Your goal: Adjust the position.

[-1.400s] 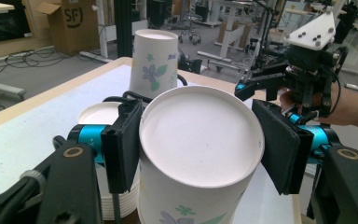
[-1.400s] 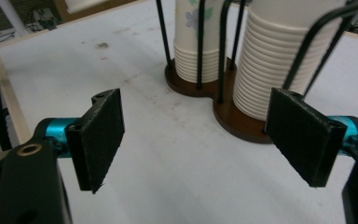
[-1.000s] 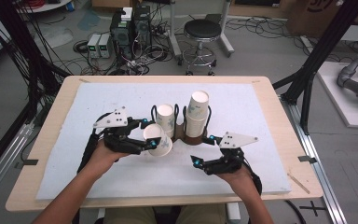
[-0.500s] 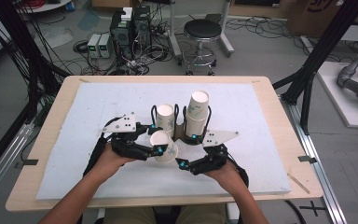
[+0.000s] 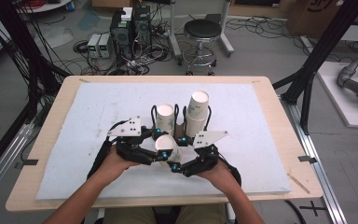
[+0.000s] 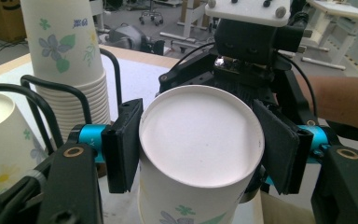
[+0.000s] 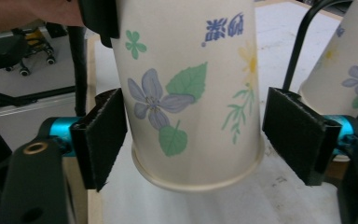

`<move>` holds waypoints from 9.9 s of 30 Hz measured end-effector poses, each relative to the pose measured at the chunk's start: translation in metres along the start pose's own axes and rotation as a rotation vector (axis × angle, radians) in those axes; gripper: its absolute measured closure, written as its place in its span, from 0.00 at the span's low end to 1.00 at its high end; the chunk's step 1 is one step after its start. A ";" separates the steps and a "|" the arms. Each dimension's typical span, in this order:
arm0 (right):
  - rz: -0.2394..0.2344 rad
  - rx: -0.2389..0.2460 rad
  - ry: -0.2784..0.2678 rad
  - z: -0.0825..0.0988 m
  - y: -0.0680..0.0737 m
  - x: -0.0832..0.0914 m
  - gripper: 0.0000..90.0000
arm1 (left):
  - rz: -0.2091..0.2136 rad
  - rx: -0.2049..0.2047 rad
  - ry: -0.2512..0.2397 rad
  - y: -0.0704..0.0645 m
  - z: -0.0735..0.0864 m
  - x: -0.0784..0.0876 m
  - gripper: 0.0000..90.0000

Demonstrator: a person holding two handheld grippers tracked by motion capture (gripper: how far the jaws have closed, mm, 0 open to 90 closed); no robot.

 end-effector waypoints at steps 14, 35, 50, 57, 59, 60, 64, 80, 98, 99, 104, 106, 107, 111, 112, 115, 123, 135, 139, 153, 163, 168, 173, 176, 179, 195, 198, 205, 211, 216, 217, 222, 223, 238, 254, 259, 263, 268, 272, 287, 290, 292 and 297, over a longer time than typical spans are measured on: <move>-0.033 0.023 0.005 0.001 0.002 0.000 0.36 | 0.016 0.018 0.001 -0.002 0.002 -0.003 0.41; -0.033 0.103 0.177 -0.003 0.000 0.001 0.39 | 0.028 0.007 0.080 0.003 0.006 0.012 0.17; -0.058 0.204 0.371 -0.021 0.003 0.000 0.39 | 0.062 -0.036 0.172 0.002 0.011 0.016 0.19; -0.083 0.226 0.460 -0.025 0.005 -0.003 0.39 | 0.082 -0.067 0.227 -0.001 0.012 0.013 0.21; -0.093 0.230 0.487 -0.027 0.006 -0.005 0.39 | 0.085 -0.070 0.234 -0.002 0.013 0.012 0.22; -0.093 0.237 0.492 -0.027 0.006 -0.005 0.39 | 0.090 -0.085 0.255 -0.002 0.014 0.012 0.22; -0.098 0.245 0.538 -0.030 0.008 -0.008 0.39 | 0.098 -0.097 0.286 -0.004 0.015 0.010 0.23; -0.119 0.257 0.668 -0.031 0.013 -0.018 0.39 | 0.123 -0.116 0.348 -0.006 0.020 0.002 0.39; -0.046 0.146 0.348 -0.033 0.006 0.005 0.24 | 0.084 -0.058 0.202 0.007 0.022 0.017 0.41; -0.046 0.146 0.348 -0.033 0.006 0.005 0.24 | 0.084 -0.053 0.194 0.008 0.022 0.018 0.41; -0.028 0.118 0.226 -0.032 0.004 0.014 0.24 | 0.078 -0.033 0.155 0.012 0.024 0.024 0.41; -0.017 0.107 0.172 -0.031 0.003 0.018 0.23 | 0.073 -0.033 0.139 0.013 0.025 0.026 0.41; -0.017 0.107 0.172 -0.031 0.003 0.018 0.23 | 0.073 -0.035 0.131 0.013 0.025 0.026 0.41; 0.000 0.085 0.097 -0.026 0.003 0.025 0.23 | 0.070 -0.028 0.095 0.013 0.029 0.028 0.41; 0.000 0.085 0.097 -0.026 0.003 0.025 0.23 | 0.068 -0.027 0.087 0.012 0.030 0.029 0.41; 0.012 0.072 0.058 -0.021 0.005 0.028 0.23 | 0.062 -0.018 0.049 0.012 0.032 0.031 0.41; 0.045 0.037 -0.027 -0.002 0.007 0.032 0.23 | 0.066 -0.019 -0.056 0.007 0.034 0.033 0.41; -0.010 0.002 -0.060 0.006 0.008 0.029 0.23 | 0.104 -0.009 -0.134 0.004 0.038 0.035 0.41; -0.023 -0.001 -0.064 0.006 0.009 0.027 0.23 | 0.117 -0.010 -0.136 0.003 0.040 0.035 0.41; -0.118 -0.005 -0.055 0.008 0.011 0.013 0.23 | 0.156 -0.044 -0.124 -0.004 0.039 0.030 0.41; -0.181 -0.014 -0.118 0.007 0.008 0.012 0.29 | 0.169 -0.050 -0.147 -0.002 0.041 0.030 0.41; -0.194 -0.018 -0.136 0.006 0.008 0.017 0.33 | 0.172 -0.050 -0.138 -0.002 0.042 0.029 0.41; -0.186 -0.013 -0.120 0.006 0.008 0.018 0.36 | 0.168 -0.053 -0.123 -0.003 0.042 0.028 0.41; -0.180 -0.006 -0.107 0.005 0.009 0.020 0.36 | 0.149 -0.059 -0.094 -0.005 0.042 0.027 0.40; -0.169 -0.004 -0.091 0.005 0.009 0.021 0.36 | 0.101 -0.034 -0.035 -0.006 0.044 0.023 0.20; -0.081 0.017 0.042 -0.007 0.006 0.025 0.35 | -0.016 -0.060 0.115 0.002 0.037 0.035 0.16; -0.063 0.050 0.100 -0.016 0.005 0.024 0.35 | -0.020 -0.074 0.140 0.003 0.034 0.036 0.16; -0.054 0.091 0.164 -0.028 0.004 0.022 0.35 | -0.011 -0.090 0.188 0.002 0.032 0.036 0.16; -0.050 0.126 0.229 -0.038 0.005 0.019 0.35 | -0.009 -0.104 0.222 0.001 0.029 0.035 0.16; -0.048 0.149 0.283 -0.044 0.006 0.016 0.35 | -0.006 -0.116 0.245 0.001 0.026 0.034 0.17; -0.049 0.156 0.295 -0.045 0.006 0.015 0.35 | -0.003 -0.123 0.253 0.001 0.025 0.034 0.17; -0.042 0.182 0.366 -0.051 0.007 0.012 0.35 | 0.007 -0.135 0.287 0.000 0.024 0.031 0.18; -0.039 0.190 0.375 -0.052 0.007 0.011 0.35 | 0.011 -0.141 0.296 0.000 0.024 0.030 0.19; -0.055 0.253 0.524 -0.064 0.013 -0.005 0.35 | 0.039 -0.161 0.359 -0.001 0.023 0.023 0.23; -0.074 0.285 0.624 -0.069 0.019 -0.018 0.35 | 0.070 -0.170 0.443 -0.001 0.031 0.015 0.33; -0.079 0.292 0.648 -0.068 0.019 -0.021 0.35 | 0.079 -0.173 0.459 -0.001 0.033 0.013 0.39; -0.081 0.291 0.662 -0.067 0.020 -0.022 0.35 | 0.084 -0.169 0.462 -0.002 0.035 0.011 0.39; -0.085 0.282 0.668 -0.067 0.019 -0.022 0.34 | 0.092 -0.164 0.459 -0.002 0.036 0.011 0.39; -0.099 0.247 0.605 -0.067 0.017 -0.020 0.31 | 0.097 -0.137 0.425 0.000 0.037 0.012 0.39; -0.024 0.060 0.204 -0.067 -0.002 0.024 0.24 | -0.008 0.021 0.179 0.024 0.053 0.035 0.37; 0.014 0.021 0.150 -0.056 -0.006 0.037 0.24 | -0.033 0.033 0.130 0.029 0.059 0.043 0.37; 0.046 -0.007 0.115 -0.047 -0.009 0.045 0.23 | -0.059 0.038 0.094 0.032 0.062 0.048 0.37; 0.126 -0.070 0.059 -0.019 -0.015 0.067 0.24 | -0.114 0.055 0.040 0.040 0.071 0.059 0.37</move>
Point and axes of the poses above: each handheld gripper's, and its own axes: x roughly backward along the jaws, z roughly out of its underside, y roughly to its left, the point moved 4 cm from there along -x, roughly forward along the jaws, and after that the axes turned 5 degrees about -z, right-handed, at the moved point
